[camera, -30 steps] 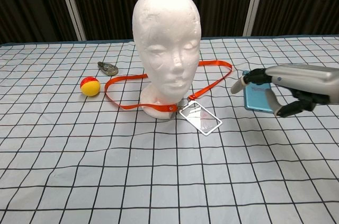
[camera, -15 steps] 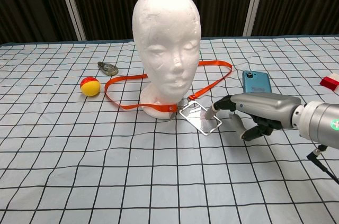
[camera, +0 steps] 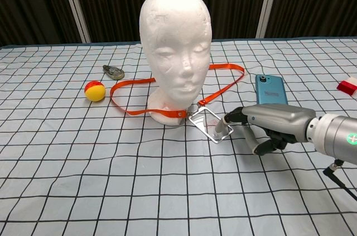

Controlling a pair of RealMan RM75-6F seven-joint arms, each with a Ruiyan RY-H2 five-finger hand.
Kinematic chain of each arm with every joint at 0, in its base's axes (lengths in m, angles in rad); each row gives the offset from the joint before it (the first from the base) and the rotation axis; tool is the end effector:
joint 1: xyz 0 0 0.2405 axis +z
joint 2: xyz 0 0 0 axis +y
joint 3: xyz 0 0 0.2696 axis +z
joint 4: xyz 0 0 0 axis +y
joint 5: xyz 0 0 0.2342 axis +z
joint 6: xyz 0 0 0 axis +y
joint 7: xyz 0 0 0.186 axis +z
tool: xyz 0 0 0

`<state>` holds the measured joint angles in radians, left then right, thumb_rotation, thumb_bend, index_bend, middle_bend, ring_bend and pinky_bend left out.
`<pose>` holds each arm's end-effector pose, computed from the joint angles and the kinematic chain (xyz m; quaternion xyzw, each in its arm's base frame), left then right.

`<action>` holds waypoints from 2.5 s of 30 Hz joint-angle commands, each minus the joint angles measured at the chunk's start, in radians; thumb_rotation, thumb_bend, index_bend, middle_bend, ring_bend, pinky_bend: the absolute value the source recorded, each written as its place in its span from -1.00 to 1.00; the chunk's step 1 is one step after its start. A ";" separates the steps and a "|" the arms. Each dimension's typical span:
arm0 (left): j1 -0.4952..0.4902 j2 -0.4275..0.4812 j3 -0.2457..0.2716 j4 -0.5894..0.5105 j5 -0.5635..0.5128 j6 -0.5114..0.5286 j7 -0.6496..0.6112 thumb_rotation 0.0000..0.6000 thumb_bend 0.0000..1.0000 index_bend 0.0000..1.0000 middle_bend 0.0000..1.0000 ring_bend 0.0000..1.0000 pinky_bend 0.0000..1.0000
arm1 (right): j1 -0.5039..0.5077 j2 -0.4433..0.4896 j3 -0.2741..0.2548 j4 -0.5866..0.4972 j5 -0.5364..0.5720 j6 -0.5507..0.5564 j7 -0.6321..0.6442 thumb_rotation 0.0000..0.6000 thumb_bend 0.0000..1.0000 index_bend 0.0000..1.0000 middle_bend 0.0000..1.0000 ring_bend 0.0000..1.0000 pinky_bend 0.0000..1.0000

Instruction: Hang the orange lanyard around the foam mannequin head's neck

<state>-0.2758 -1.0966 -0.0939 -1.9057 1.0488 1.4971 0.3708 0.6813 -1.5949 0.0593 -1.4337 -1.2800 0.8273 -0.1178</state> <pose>-0.2946 0.2755 0.1454 -0.5370 -0.4207 -0.3215 0.6567 -0.1758 -0.3379 -0.1110 0.7806 -0.4400 0.3262 0.3011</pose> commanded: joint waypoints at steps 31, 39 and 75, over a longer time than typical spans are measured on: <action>0.023 -0.009 -0.029 0.000 0.020 -0.031 0.020 1.00 -1.00 -1.00 -1.00 -1.00 -1.00 | 0.029 0.149 -0.096 -0.258 -0.065 -0.132 0.053 1.00 0.84 -0.38 -0.45 -0.62 -0.53; 0.026 -0.013 -0.031 0.001 0.026 -0.035 0.029 1.00 -1.00 -1.00 -1.00 -1.00 -1.00 | 0.038 0.187 -0.114 -0.320 -0.082 -0.151 0.058 1.00 0.84 -0.38 -0.45 -0.62 -0.51; 0.046 -0.016 -0.027 0.003 0.070 -0.040 0.028 1.00 -1.00 -1.00 -1.00 -1.00 -1.00 | -0.128 0.525 -0.209 -0.454 -0.432 0.276 0.048 1.00 0.83 -0.40 -0.55 -0.67 -0.53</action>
<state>-0.2313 -1.1126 -0.1233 -1.9037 1.1134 1.4554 0.4005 0.6096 -1.1313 -0.1299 -1.9100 -1.6531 1.0089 -0.0770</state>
